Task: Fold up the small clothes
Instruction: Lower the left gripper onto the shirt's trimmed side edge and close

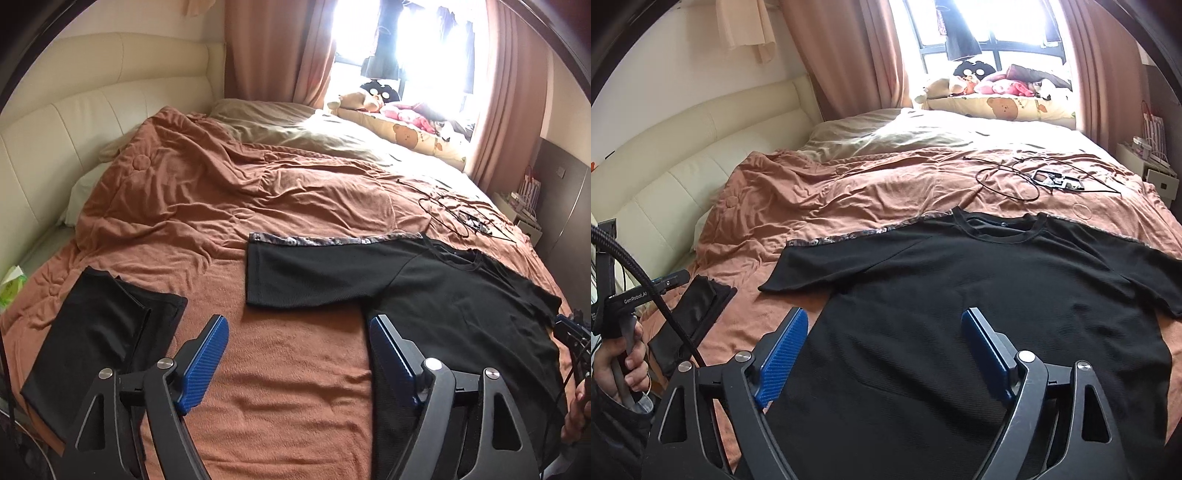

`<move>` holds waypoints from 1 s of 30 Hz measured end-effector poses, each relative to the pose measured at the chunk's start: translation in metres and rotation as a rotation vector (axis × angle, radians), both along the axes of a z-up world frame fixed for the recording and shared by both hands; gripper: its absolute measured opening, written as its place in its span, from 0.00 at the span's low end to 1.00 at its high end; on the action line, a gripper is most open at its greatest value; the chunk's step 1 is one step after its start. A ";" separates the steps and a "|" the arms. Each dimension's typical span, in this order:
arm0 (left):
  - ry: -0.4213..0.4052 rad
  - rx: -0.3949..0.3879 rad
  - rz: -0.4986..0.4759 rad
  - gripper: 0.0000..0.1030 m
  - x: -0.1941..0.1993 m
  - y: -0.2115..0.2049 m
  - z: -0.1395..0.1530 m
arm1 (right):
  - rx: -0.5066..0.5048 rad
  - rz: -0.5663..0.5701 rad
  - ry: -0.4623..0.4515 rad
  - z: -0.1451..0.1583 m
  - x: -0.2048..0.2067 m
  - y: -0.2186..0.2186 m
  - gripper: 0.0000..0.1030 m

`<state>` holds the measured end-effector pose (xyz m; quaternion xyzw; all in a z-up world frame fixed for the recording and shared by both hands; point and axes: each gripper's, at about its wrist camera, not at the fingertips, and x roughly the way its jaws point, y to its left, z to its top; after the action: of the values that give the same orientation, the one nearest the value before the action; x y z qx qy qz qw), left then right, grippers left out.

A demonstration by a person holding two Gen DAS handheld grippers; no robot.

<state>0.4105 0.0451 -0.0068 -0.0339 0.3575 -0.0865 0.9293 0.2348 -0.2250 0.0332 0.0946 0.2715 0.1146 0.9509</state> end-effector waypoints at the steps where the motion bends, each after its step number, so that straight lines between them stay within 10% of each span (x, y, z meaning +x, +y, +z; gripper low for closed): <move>1: 0.008 -0.009 0.004 0.74 0.008 0.004 0.000 | 0.005 0.002 0.006 0.000 0.006 0.000 0.77; 11: 0.125 -0.044 0.040 0.68 0.092 0.030 -0.034 | 0.066 0.060 0.105 -0.007 0.094 0.015 0.44; 30: 0.356 -0.065 0.082 0.54 0.222 0.036 -0.140 | 0.110 0.134 0.278 -0.061 0.266 0.063 0.17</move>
<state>0.6329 0.0807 -0.1463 -0.0932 0.5118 -0.0525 0.8524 0.5012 -0.1615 -0.0276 0.1431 0.3993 0.1783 0.8879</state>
